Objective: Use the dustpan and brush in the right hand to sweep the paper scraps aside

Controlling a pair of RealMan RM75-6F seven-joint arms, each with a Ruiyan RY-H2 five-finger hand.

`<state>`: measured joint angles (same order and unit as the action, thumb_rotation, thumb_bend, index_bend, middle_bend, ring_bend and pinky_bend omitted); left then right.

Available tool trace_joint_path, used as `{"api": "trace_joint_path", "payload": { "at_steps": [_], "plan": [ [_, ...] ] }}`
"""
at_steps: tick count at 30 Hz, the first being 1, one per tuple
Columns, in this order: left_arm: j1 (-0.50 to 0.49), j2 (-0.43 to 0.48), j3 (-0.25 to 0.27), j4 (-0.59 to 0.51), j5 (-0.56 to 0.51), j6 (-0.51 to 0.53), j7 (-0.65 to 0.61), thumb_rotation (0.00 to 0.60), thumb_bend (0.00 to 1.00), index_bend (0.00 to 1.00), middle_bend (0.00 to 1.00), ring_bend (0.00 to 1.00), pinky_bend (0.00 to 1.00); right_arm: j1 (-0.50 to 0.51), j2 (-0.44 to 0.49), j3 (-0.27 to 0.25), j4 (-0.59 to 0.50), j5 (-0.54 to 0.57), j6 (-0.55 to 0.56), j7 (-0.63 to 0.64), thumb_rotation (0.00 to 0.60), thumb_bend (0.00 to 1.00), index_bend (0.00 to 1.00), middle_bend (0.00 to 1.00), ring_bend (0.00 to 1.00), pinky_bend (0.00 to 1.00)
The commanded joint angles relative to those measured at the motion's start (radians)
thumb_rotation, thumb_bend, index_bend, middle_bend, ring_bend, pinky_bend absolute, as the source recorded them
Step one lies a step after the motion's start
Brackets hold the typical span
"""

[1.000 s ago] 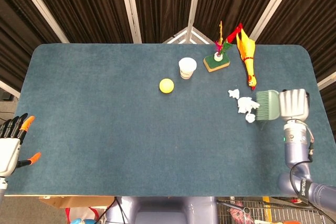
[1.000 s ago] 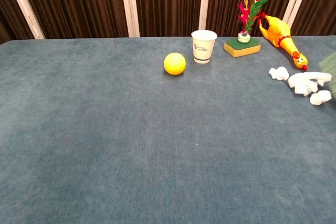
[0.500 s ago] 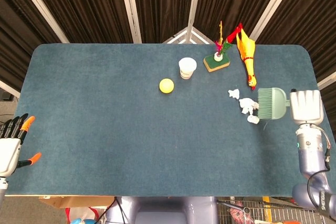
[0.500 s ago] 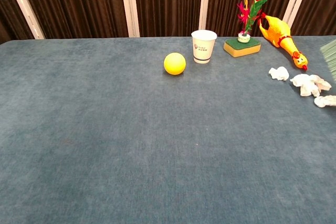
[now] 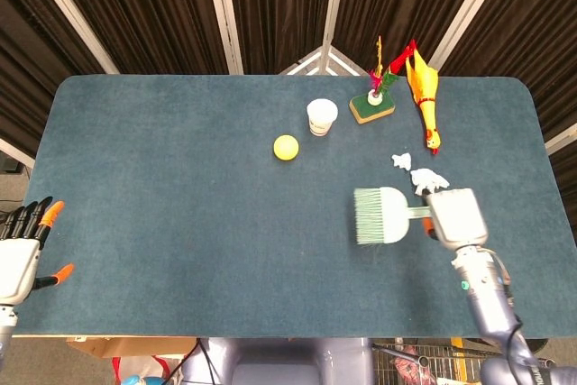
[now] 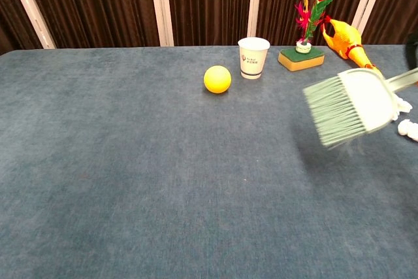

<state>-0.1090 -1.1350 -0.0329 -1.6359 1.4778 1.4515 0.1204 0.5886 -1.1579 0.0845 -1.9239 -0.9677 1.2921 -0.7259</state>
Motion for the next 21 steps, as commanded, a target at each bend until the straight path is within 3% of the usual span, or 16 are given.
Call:
{"api": "trace_joint_path", "payload": {
  "at_steps": [1,5,9,11,14,19,21],
  "plan": [
    [0.0,0.002,0.0,0.002,0.001,0.001,-0.004,0.6,0.0,0.0,0.0,0.0,0.02,0.026,-0.068,0.041,-0.008,0.042,-0.009,-0.001,0.6,0.62,0.78,0.93,0.97,0.83],
    [0.001,0.004,0.0,0.004,0.003,0.002,-0.012,0.6,0.0,0.0,0.0,0.0,0.02,0.045,-0.138,0.058,0.019,0.081,-0.016,-0.013,0.6,0.62,0.77,0.93,0.96,0.83],
    [0.001,0.006,0.001,0.006,0.006,0.002,-0.021,0.6,0.0,0.0,0.0,0.0,0.02,0.062,-0.238,0.064,0.099,0.104,0.013,-0.057,0.6,0.62,0.7,0.89,0.88,0.78],
    [0.001,0.007,0.002,0.006,0.008,0.002,-0.023,0.6,0.0,0.0,0.0,0.0,0.02,0.063,-0.268,0.065,0.12,0.11,0.021,-0.06,0.6,0.59,0.64,0.81,0.82,0.73],
    [0.001,0.008,0.002,0.007,0.009,0.002,-0.026,0.6,0.0,0.0,0.0,0.0,0.02,0.062,-0.292,0.057,0.133,0.122,0.032,-0.086,0.6,0.48,0.46,0.61,0.62,0.61],
    [0.0,0.01,0.004,0.007,0.011,-0.001,-0.03,0.6,0.0,0.0,0.0,0.0,0.02,0.063,-0.306,0.025,0.139,0.144,0.082,-0.21,0.6,0.37,0.07,0.28,0.28,0.39],
    [0.0,0.01,0.005,0.006,0.014,0.0,-0.027,0.6,0.0,0.0,0.0,0.0,0.02,0.061,-0.307,0.022,0.13,0.181,0.09,-0.247,0.6,0.35,0.01,0.2,0.2,0.33]
  ]
}}
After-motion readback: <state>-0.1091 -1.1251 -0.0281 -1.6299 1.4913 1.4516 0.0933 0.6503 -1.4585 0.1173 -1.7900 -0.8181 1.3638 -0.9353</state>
